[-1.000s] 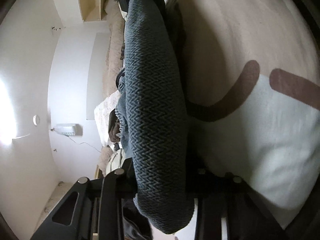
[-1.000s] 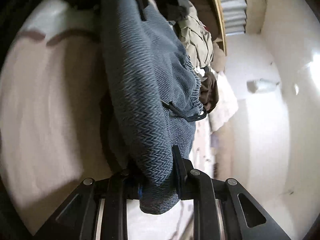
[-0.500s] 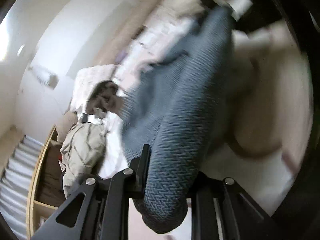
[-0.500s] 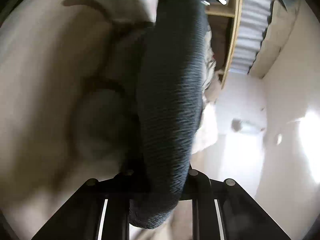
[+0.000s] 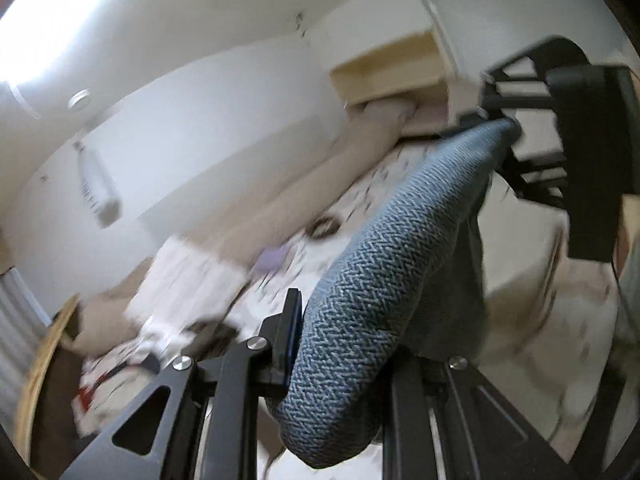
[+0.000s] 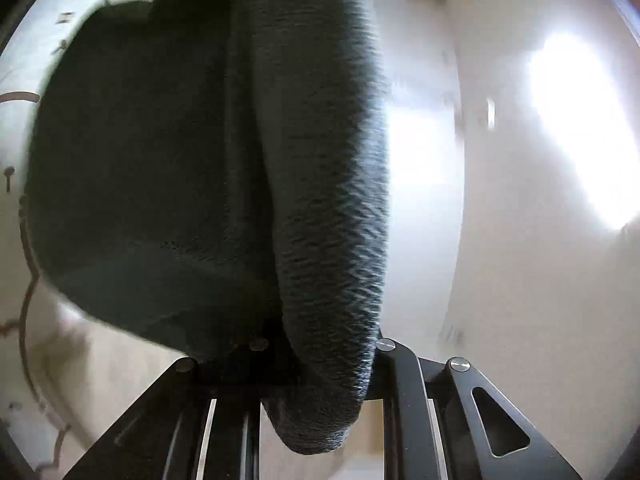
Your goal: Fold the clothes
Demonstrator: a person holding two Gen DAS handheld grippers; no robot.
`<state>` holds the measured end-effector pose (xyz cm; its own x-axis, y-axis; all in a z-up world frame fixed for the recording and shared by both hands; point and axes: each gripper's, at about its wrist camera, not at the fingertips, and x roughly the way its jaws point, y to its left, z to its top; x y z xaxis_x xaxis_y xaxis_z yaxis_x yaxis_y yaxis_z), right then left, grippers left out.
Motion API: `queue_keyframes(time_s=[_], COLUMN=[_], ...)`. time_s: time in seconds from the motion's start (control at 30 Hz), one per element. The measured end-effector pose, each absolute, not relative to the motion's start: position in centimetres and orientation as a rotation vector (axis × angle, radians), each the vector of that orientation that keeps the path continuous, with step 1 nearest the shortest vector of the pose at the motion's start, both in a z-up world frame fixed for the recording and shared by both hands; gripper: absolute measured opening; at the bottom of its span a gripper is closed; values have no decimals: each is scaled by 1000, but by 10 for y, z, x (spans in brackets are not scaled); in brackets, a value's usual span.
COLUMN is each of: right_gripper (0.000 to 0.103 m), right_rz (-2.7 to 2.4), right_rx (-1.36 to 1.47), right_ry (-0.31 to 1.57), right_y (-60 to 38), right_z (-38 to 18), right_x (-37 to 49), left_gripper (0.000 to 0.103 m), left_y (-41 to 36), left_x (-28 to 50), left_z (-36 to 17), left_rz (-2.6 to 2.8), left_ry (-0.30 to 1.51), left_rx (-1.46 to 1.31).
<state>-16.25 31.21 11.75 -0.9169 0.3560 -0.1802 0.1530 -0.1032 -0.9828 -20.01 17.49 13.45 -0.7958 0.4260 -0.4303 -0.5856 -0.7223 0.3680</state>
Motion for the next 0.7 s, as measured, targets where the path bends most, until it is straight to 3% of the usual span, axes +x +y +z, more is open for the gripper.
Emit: queue_keyframes(time_s=[0.17, 0.43, 0.7], right_gripper=[18, 18, 18], right_rz=[2065, 2061, 1914], right_rx=[-732, -946, -1006], right_ry=[-1816, -1412, -1258], right_y=[398, 533, 639], right_z=[145, 165, 158], right_x=[-174, -176, -150], left_gripper=[19, 19, 19], left_y=[278, 450, 579], left_x=[-241, -276, -262], left_z=[170, 179, 186], left_rz=[2392, 2244, 2108], left_ry=[541, 458, 440], left_rx=[-385, -446, -407])
